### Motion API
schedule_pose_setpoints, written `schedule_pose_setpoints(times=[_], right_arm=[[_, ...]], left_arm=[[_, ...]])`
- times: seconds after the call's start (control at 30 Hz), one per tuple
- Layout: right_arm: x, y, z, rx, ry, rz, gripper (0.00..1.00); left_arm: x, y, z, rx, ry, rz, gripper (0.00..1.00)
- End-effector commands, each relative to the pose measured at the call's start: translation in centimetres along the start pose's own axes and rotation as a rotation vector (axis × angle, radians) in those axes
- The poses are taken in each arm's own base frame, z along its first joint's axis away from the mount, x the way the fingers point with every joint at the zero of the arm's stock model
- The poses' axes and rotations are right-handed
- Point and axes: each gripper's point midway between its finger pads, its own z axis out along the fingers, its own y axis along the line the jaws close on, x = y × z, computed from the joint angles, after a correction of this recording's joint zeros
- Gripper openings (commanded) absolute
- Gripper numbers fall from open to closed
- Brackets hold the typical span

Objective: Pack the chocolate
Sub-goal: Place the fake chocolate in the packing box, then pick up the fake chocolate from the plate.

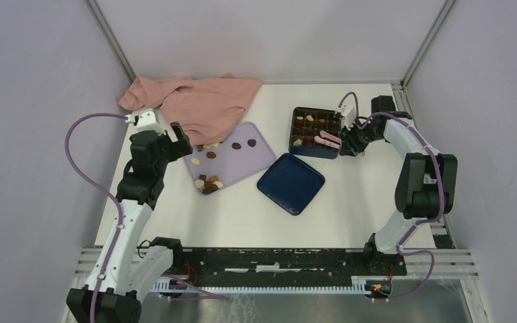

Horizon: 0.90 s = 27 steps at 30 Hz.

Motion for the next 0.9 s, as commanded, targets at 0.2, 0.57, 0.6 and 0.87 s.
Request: schedule_pose_setpoints(times=[0.2, 0.57, 0.6, 0.87], right_arm=[[-4.5, 0.3, -1.6, 0.005, -0.09, -0.092, 0.39], [-10.8, 5.8, 0.6, -0.079, -0.139, -0.272, 0.39], [-11.2, 6.3, 1.0, -0.084, -0.138, -0.286, 0.39], [-14.1, 10.0, 5.6, -0.13, -0.072, -0.383, 0.39]], left_arm=[[-1.0, 0.0, 0.0, 0.015, -0.039, 0.049, 1.0], [-1.0, 0.1, 0.0, 0.011, -0.041, 0.049, 1.0], [-1.0, 0.0, 0.0, 0.012, -0.042, 0.05, 1.0], [-1.1, 0.1, -0.1, 0.009, -0.044, 0.049, 1.0]])
